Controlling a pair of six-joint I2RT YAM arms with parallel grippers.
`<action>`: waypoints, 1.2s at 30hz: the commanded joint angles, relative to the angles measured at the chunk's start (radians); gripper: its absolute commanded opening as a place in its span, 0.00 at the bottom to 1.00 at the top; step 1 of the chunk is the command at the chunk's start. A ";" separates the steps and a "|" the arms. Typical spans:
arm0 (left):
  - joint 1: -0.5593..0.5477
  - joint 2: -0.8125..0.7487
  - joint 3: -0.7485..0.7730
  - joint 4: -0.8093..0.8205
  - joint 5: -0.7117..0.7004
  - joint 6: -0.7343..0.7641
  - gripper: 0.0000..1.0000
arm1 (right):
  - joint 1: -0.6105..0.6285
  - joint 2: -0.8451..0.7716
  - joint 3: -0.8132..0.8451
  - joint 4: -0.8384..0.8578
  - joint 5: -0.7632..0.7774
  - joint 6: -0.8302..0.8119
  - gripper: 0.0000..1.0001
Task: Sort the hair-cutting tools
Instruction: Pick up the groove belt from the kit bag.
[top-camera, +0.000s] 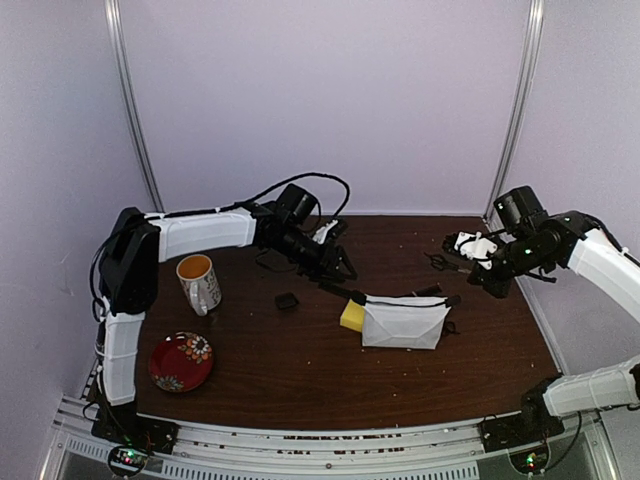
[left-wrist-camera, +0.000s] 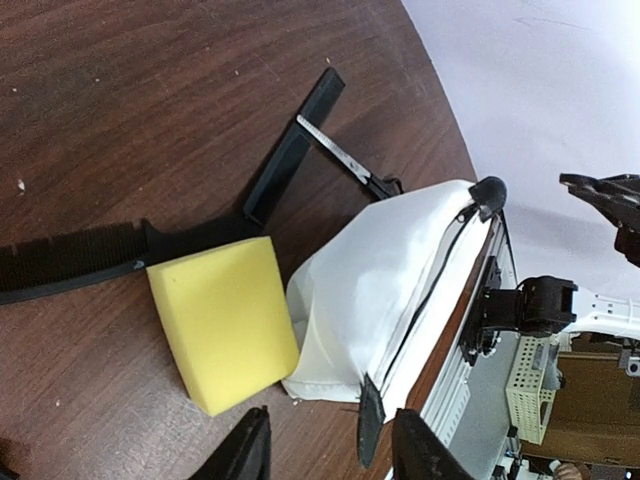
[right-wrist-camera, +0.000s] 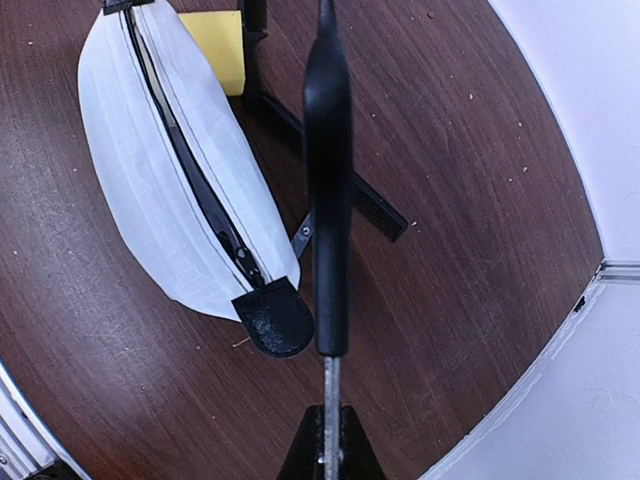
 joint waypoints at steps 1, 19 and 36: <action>-0.018 0.014 0.023 0.053 0.077 -0.035 0.43 | -0.014 -0.016 -0.017 0.045 -0.036 0.020 0.00; -0.045 0.008 -0.037 -0.029 0.124 0.002 0.14 | -0.015 0.042 0.029 0.054 -0.117 0.034 0.00; -0.108 -0.216 -0.336 0.059 0.140 -0.005 0.00 | 0.110 0.050 0.074 -0.147 -0.218 -0.197 0.00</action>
